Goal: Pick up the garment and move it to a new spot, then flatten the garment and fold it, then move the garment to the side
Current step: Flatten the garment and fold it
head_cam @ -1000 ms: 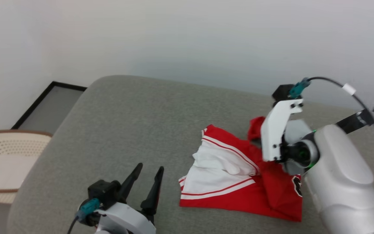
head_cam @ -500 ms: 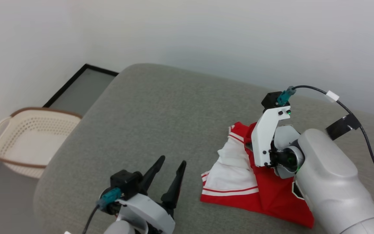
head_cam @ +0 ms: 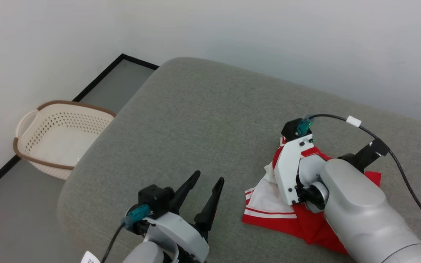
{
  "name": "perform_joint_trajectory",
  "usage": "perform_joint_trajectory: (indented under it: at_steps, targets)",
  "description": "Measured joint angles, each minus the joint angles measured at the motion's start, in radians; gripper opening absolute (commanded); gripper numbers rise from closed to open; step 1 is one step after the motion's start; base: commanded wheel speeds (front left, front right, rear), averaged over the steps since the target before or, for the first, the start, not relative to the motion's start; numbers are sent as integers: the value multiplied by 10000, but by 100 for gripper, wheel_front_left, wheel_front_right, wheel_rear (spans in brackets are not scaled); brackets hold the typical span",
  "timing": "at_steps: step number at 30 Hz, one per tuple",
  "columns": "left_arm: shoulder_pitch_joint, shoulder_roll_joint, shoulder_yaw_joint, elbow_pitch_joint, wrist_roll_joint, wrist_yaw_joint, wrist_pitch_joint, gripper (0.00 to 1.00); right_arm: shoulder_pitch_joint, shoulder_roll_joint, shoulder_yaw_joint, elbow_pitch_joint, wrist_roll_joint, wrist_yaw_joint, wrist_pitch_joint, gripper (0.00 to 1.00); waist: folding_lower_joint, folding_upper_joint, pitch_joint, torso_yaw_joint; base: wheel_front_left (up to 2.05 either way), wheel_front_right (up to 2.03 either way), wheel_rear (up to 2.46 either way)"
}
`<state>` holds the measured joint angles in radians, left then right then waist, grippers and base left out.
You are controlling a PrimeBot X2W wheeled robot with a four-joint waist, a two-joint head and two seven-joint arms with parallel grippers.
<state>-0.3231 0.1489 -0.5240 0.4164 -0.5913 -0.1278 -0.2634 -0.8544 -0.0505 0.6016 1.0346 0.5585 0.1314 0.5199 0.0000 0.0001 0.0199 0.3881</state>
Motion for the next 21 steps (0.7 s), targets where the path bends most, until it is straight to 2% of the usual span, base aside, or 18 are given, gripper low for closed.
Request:
perform_joint_trajectory:
  at_steps: [8,9,11,12,14,16,17,18,19,21]
  targets:
    - [-51,-56,-102,98,-86,0,0,100,-100,0,685,472,-4,-2,-90,0,0,0,36,154,0,0,0]
    - [-53,-59,-117,113,-90,0,0,100,-152,0,790,477,-54,-2,-104,7,0,0,31,162,0,0,0]
    - [-72,-73,-151,134,-96,0,0,100,-200,-15,1145,380,-138,-2,-102,0,0,0,20,185,0,0,0]
    - [-83,-75,-159,140,-105,0,0,100,-203,-4,1294,362,-192,0,-88,0,0,0,10,192,0,0,0]
    - [-110,-69,-157,159,-142,0,0,100,-204,-2,1574,278,-221,-2,-2,10,0,0,-20,194,0,0,0]
    - [-117,-56,-161,194,-159,0,0,100,-204,0,1737,268,-236,0,2,35,0,0,-66,202,0,0,0]
    - [-119,-52,-163,199,-159,0,0,100,-204,0,1787,272,-238,0,0,50,0,0,-90,205,0,0,0]
    - [-121,-50,-165,201,-163,0,0,100,-201,-2,1841,261,-224,0,0,92,0,0,-117,210,0,0,0]
    - [-122,-42,-165,201,-169,0,0,100,-198,-6,1906,238,-222,0,0,100,0,0,-145,216,0,0,0]
    - [-122,-10,-167,232,-173,0,0,100,-195,-6,2015,155,-174,0,27,100,0,0,-207,218,0,0,0]
